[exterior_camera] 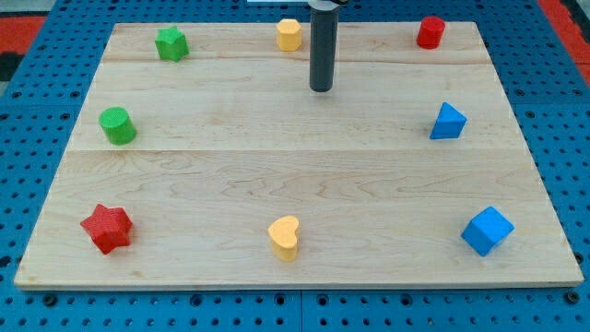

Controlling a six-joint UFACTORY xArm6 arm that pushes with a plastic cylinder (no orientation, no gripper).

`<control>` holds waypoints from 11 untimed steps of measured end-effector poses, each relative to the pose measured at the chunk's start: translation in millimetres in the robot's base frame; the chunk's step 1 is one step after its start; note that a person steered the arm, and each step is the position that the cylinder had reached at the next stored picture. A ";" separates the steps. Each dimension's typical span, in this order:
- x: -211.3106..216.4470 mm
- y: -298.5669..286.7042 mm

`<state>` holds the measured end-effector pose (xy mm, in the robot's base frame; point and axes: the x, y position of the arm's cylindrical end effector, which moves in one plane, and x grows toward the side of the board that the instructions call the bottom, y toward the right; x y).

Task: Slide the blue triangle a bit right

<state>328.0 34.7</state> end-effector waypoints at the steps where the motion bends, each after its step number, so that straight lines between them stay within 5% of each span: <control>1: 0.1 6.6; 4: 16.3 55.9; 11: 138.3 196.0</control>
